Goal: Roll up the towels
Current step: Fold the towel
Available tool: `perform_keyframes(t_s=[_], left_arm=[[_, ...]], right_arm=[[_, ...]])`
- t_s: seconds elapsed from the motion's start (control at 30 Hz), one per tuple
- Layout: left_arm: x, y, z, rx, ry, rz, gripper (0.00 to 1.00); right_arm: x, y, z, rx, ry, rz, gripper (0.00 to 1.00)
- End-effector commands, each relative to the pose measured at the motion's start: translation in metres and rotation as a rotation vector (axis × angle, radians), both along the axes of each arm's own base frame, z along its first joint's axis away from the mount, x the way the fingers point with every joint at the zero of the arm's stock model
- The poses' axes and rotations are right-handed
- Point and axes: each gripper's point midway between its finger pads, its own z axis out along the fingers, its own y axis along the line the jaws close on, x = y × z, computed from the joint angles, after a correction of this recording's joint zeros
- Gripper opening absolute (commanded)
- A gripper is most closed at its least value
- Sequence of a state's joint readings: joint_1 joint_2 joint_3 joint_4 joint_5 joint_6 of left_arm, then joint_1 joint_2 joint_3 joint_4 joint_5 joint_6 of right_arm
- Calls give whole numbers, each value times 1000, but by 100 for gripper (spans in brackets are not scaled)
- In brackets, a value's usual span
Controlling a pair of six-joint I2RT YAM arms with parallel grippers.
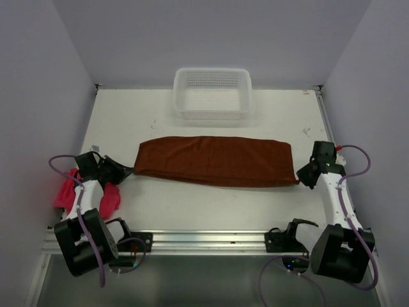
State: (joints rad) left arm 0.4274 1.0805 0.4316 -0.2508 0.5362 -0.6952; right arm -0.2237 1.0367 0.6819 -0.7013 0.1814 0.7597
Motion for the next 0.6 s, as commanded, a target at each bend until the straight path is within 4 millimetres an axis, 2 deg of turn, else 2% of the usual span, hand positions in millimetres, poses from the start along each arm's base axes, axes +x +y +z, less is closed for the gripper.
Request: perform_keyframes(t_s=[0.0,0.1,0.3,0.57], left_arm=[[21,22,14,49,-45,26,0],[31,19,18,2,-79,24,0],[52,24,39,-2,-157,30,0],[73,26,53,-19,-190,51,0]], right_arm=[[24,-17,24,-54,-77,-60,0],[37,-20,29,-48,-84,-69,0],[62,-25,36,-38,-108,-85,0],[96,-16,34,43,-129,-57,0]])
